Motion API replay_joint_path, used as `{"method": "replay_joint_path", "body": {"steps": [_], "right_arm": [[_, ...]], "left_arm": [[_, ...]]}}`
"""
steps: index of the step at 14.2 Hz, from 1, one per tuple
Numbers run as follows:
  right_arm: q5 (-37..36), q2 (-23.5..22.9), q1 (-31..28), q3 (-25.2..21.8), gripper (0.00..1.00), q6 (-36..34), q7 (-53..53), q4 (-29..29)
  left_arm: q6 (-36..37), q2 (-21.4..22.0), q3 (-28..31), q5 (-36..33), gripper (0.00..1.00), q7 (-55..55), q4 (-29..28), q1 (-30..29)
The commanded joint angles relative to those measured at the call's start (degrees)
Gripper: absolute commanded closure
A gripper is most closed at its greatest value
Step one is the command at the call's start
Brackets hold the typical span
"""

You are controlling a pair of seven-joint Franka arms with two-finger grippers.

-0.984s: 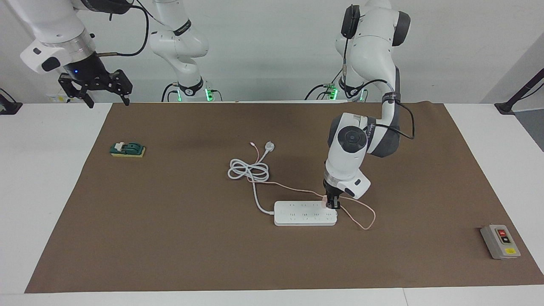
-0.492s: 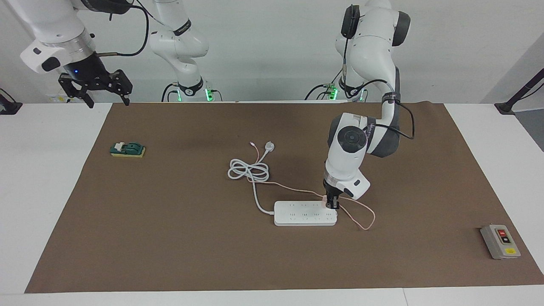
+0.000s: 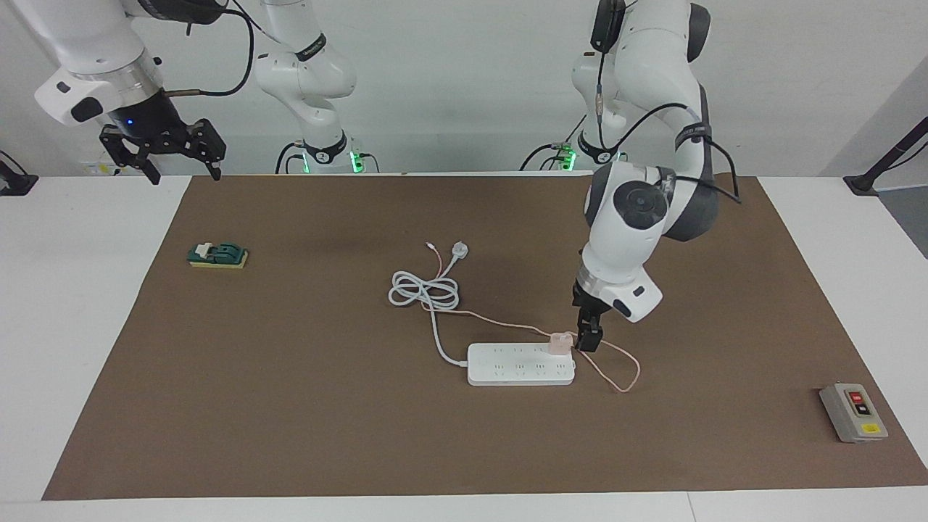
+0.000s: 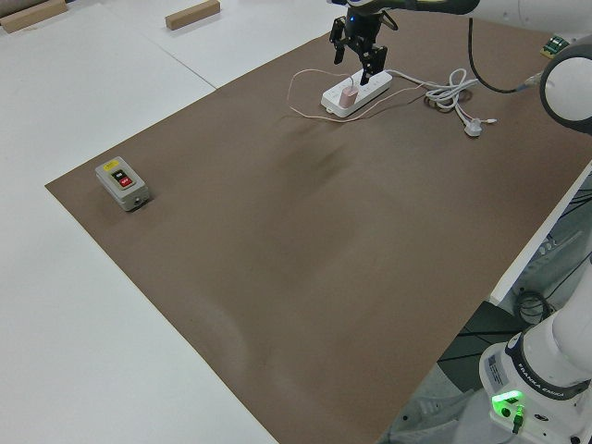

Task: Plug charger into power strip
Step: 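Open the left gripper and withdraw it from the power strip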

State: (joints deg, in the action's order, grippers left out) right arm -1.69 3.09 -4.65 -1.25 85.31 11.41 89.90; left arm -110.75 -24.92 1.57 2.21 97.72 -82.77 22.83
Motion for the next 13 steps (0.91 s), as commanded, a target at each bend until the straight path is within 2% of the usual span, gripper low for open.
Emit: {"method": "replay_joint_path", "body": {"steps": [1,4,7,13], "right_arm": [[-0.69,1.04,-0.62,0.63,0.0,-0.68,-0.16,0.89],[-0.69,1.04,-0.62,0.63,0.0,-0.76,0.11,0.89],[-0.69,1.04,-0.62,0.63,0.0,-0.76,0.11,0.89],[-0.6,1.04,-0.8,0.63,0.0,-0.76,-0.07,0.89]], "left_arm": [[2.9,4.69,0.1,1.04,0.0,-2.79,-1.43,-0.24],[5.8,7.86,0.36,0.78,0.0,-9.28,-1.34,-1.99],[10.28,12.42,0.36,0.43,0.0,-21.13,-1.34,-5.67],[19.34,20.25,0.36,0.25,0.0,-55.39,-1.78,-17.01]]}}
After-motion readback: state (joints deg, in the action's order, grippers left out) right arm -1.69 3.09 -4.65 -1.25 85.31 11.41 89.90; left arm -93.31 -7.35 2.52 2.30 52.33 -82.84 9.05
